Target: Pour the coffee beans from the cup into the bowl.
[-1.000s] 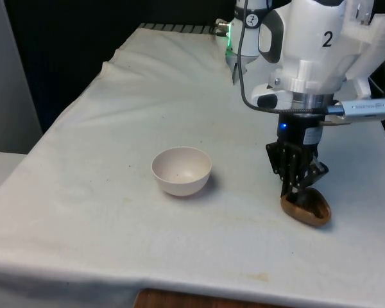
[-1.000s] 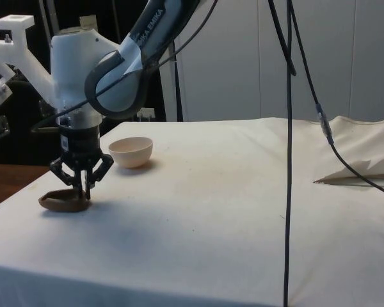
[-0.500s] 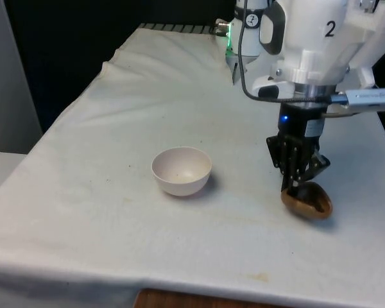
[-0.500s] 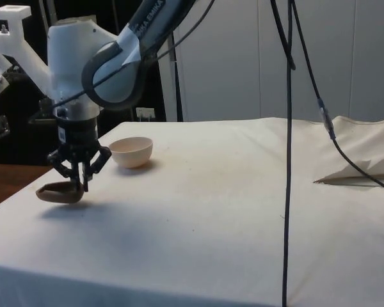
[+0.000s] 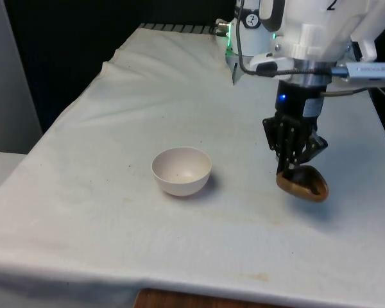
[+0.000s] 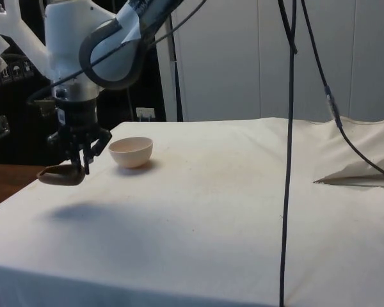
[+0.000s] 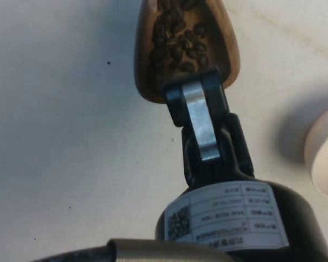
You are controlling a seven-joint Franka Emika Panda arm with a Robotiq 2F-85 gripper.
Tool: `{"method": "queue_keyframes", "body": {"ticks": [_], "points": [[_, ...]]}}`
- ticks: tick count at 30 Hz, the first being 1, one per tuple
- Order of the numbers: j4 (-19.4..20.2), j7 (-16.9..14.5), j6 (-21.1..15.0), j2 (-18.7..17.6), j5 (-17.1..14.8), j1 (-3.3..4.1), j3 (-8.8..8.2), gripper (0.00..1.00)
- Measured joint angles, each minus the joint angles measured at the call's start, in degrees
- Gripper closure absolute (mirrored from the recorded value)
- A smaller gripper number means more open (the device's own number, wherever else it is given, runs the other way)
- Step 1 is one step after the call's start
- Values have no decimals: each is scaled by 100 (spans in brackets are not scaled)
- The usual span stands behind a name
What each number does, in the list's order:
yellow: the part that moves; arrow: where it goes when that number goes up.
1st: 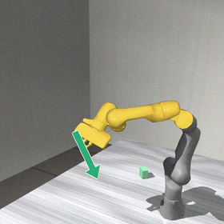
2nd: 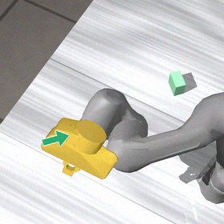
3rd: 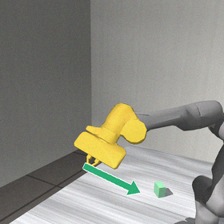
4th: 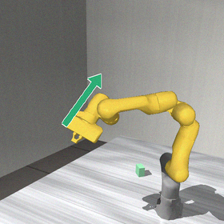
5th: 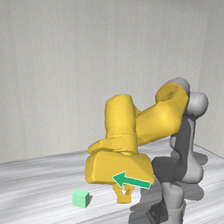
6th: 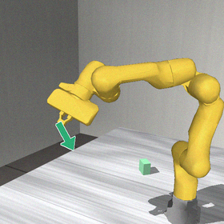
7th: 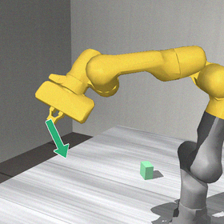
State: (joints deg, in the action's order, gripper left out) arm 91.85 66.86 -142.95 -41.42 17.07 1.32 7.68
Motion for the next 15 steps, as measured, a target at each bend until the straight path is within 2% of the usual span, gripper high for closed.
{"method": "queue_keyframes", "body": {"ticks": [4, 15], "points": [[86, -52, 6, 109, 0, -6, -17, 100], [430, -413, -92, 453, -6, -80, -80, 100]]}}
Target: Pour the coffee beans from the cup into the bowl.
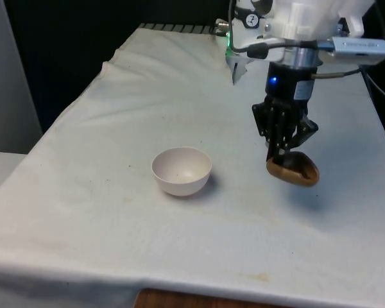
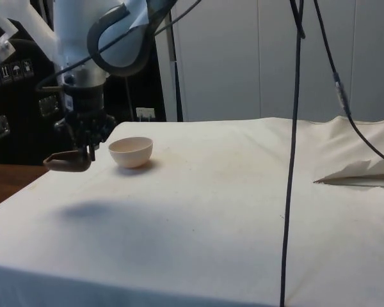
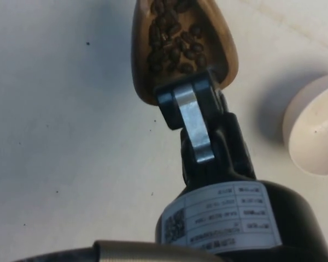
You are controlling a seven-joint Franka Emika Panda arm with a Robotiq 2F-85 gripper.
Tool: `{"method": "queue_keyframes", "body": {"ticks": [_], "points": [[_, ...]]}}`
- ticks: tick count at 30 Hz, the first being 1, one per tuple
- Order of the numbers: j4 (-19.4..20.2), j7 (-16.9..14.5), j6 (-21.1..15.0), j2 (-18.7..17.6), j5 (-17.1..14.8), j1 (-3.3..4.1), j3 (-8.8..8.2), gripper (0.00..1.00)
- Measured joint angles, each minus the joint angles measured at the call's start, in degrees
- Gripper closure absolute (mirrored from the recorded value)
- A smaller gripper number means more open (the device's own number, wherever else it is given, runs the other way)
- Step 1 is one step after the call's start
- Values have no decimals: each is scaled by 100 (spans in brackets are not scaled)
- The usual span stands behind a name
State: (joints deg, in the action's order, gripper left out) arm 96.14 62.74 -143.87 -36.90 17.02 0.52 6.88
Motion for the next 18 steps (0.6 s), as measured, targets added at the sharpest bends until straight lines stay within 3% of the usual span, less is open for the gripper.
{"method": "queue_keyframes", "body": {"ticks": [18], "points": [[355, -407, -17, 470, -6, -86, -52, 100]]}}
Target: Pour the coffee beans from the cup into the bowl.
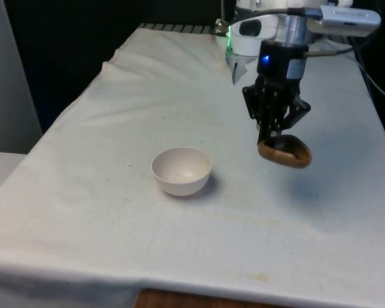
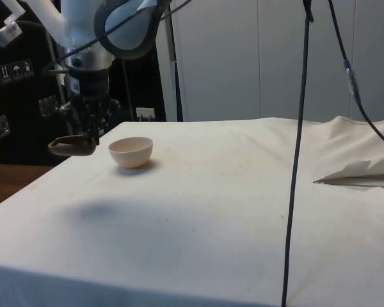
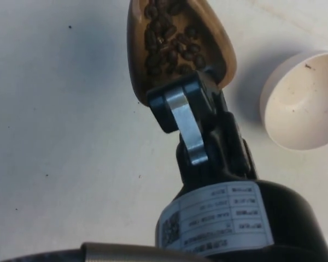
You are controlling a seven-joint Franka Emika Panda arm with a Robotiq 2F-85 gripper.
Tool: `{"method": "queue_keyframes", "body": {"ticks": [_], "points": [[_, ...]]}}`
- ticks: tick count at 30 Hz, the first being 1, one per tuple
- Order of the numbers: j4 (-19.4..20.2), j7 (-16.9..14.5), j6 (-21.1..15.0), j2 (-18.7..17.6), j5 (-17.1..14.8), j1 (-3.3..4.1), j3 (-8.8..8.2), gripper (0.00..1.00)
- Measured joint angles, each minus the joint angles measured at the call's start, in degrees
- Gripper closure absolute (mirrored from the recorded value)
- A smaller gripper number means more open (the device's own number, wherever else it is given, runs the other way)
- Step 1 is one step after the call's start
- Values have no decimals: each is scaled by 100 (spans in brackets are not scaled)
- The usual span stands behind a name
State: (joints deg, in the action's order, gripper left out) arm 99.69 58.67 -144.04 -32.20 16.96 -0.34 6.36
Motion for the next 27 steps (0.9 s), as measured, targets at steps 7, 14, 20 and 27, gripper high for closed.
{"method": "queue_keyframes", "body": {"ticks": [7, 14, 20, 27], "points": [[63, -212, 0, 126, -40, -46, -29, 100], [120, -539, 0, 241, -183, -80, -92, 100], [149, -768, -6, 304, -292, -103, -126, 100], [178, -1157, -6, 378, -470, -120, -201, 100]]}}
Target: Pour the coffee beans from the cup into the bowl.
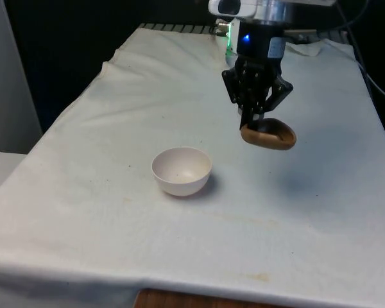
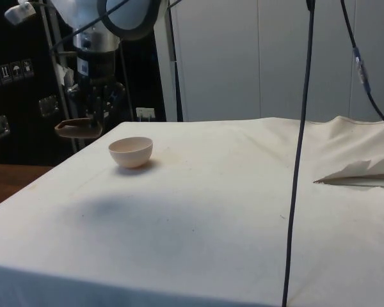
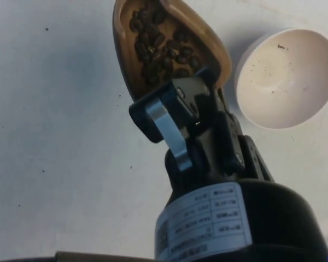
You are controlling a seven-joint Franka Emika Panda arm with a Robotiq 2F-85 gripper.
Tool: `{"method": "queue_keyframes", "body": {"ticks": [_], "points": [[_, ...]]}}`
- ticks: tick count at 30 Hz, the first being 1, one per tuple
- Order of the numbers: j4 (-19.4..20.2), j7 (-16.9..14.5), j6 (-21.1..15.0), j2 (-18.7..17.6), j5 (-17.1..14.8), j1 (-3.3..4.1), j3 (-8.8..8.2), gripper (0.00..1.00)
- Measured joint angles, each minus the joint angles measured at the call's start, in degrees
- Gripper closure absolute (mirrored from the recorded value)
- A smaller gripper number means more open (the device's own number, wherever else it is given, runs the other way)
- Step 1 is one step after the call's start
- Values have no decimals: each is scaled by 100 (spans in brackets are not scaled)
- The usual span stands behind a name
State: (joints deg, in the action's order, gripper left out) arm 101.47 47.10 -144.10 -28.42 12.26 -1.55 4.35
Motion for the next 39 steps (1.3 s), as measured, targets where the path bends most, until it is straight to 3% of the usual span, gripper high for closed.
{"method": "queue_keyframes", "body": {"ticks": [39], "points": [[223, -1375, 6, 252, -321, -29, -424, 100]]}}
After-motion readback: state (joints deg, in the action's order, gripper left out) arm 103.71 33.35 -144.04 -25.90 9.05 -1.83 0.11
